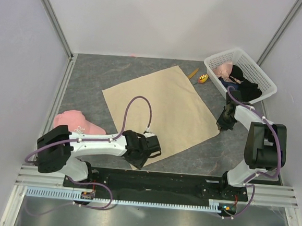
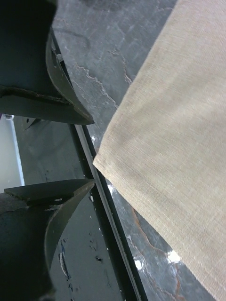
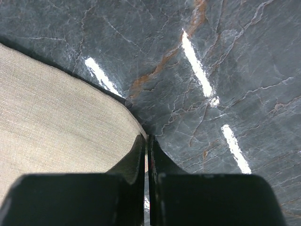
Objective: Fold the napkin into a case and place the utensils inside
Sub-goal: Pick up the flattened napkin from the center of the board.
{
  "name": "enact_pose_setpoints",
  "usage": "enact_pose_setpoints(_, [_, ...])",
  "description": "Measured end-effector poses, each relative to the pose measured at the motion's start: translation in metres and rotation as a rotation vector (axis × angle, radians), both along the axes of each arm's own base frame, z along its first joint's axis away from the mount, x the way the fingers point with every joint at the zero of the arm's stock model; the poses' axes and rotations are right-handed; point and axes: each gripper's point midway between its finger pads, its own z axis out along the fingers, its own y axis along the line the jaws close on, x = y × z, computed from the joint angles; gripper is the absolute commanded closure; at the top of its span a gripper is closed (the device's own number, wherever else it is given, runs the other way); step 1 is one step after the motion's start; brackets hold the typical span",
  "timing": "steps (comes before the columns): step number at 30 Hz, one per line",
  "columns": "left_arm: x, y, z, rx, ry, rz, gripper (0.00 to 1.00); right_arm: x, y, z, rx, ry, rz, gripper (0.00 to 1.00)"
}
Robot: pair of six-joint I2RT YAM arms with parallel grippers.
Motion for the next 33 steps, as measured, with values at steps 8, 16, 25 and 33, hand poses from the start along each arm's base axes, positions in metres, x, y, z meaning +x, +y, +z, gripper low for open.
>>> enact_pose_setpoints(8, [0.003,-0.013,-0.011,-0.014,-0.009,-0.052,0.44,0.0,0.003,-0.001,0.018,0.004,0.014,1.0])
enact_pose_setpoints(16, [0.0,-0.01,-0.028,0.001,0.007,-0.064,0.55,0.0,0.004,-0.001,0.021,0.004,0.022,1.0])
enact_pose_setpoints(25, [-0.006,-0.022,-0.029,-0.059,0.033,-0.051,0.9,0.0,0.006,-0.001,0.03,0.001,0.033,1.0])
enact_pose_setpoints(33, [0.012,-0.017,0.012,-0.028,-0.059,-0.034,0.98,0.01,0.016,0.027,0.083,-0.034,0.06,1.0])
